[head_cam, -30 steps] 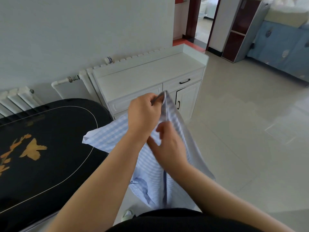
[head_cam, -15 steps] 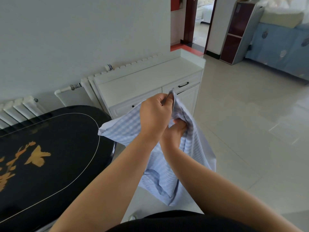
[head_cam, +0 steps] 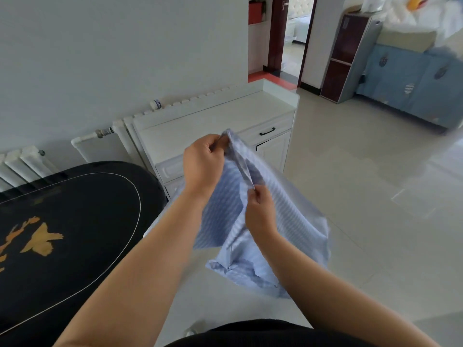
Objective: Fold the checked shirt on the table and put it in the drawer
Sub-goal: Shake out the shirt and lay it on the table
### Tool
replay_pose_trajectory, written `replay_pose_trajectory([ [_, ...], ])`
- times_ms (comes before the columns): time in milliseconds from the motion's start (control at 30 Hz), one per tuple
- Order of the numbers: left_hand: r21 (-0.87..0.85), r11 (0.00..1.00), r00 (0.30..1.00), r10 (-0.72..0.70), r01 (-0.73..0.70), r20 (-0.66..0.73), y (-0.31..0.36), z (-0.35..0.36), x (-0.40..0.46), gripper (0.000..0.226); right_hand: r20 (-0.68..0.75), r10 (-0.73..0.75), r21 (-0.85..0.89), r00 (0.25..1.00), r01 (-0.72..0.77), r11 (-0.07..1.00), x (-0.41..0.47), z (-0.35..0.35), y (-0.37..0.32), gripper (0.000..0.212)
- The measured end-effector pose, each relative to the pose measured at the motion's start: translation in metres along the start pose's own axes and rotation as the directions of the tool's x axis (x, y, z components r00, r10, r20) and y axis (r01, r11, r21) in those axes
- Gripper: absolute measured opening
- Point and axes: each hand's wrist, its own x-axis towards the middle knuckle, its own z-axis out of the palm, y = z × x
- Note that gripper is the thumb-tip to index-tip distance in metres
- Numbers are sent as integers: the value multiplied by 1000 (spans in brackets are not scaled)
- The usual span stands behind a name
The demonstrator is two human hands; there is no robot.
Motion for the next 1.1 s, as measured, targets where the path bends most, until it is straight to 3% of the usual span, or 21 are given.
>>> replay_pose_trajectory([
  [133, 30, 996, 987, 77, -82, 139, -10, -17, 16, 25, 229, -129, -196, 965, 175, 965, 29, -47, 0, 28],
  [233, -11, 992, 949, 124, -126, 290, 5, -20, 17, 20, 199, -150, -376, 968, 217, 901, 57, -78, -16, 17],
  [300, -18, 989, 934, 141, -143, 328, 15, -15, 13, 21, 101, -197, -453, 975, 222, 863, 62, -80, -21, 15],
  [367, -9, 987, 918, 155, -164, 364, 22, -11, 9, 24, 65, -325, -321, 943, 328, 888, 51, -70, -34, 23],
  [467, 29, 980, 843, 153, -195, 516, 27, -11, 4, 27, 287, -397, -95, 872, 439, 893, 39, -60, -62, 61],
  [533, 70, 970, 798, 148, -232, 584, 29, -15, 3, 32, 453, -323, -3, 831, 364, 931, 44, -62, -73, 48],
  [600, 100, 969, 796, 123, -225, 593, 26, -20, 4, 24, 489, -263, -23, 832, 313, 949, 50, -63, -77, 27],
  [833, 204, 965, 829, 22, -164, 558, 11, -27, 6, 25, 421, -233, -114, 877, 306, 945, 41, -46, -74, 29],
  [967, 119, 992, 846, -39, -29, 532, 3, -26, 4, 21, 388, -282, -207, 877, 381, 901, 32, -41, -74, 37],
  [1100, 97, 994, 847, -12, -46, 531, 0, -27, -1, 16, 383, -306, -226, 871, 410, 884, 30, -40, -72, 36],
])
